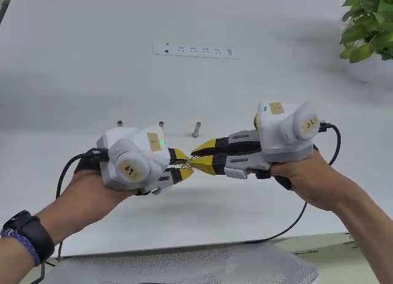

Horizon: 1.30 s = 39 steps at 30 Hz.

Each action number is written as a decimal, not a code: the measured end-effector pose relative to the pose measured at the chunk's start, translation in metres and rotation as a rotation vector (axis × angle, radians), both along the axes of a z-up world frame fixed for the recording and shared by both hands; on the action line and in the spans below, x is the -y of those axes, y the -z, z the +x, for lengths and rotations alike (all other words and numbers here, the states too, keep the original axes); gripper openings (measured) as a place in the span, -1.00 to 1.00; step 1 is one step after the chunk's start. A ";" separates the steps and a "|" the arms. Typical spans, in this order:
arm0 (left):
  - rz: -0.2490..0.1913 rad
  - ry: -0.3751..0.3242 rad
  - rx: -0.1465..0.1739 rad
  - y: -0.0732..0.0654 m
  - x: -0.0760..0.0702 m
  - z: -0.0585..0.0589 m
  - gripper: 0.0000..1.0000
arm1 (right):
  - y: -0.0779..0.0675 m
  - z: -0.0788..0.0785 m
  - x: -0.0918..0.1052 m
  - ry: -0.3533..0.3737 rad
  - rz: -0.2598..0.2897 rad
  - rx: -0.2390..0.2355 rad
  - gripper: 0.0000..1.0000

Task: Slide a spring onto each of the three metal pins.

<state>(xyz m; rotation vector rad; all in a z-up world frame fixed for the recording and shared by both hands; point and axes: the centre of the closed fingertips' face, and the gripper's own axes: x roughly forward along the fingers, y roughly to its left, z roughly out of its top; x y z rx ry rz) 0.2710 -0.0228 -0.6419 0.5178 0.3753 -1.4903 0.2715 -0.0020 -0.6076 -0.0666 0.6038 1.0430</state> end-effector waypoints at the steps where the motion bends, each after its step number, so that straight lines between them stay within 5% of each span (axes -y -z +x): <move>1: 0.001 0.001 0.000 0.001 0.000 0.000 -0.96 | 0.000 0.000 0.000 -0.003 -0.004 -0.001 -0.82; 13: 0.006 0.019 0.004 0.000 0.001 -0.003 -0.96 | 0.001 -0.006 0.004 -0.112 -0.160 0.027 -0.56; 23: 0.012 0.044 0.000 0.001 0.003 -0.009 -0.96 | 0.010 -0.014 0.007 -0.212 -0.293 0.043 -0.54; 39: 0.026 0.086 0.003 0.004 0.007 -0.019 -0.96 | 0.020 -0.021 0.006 -0.307 -0.382 0.052 -0.63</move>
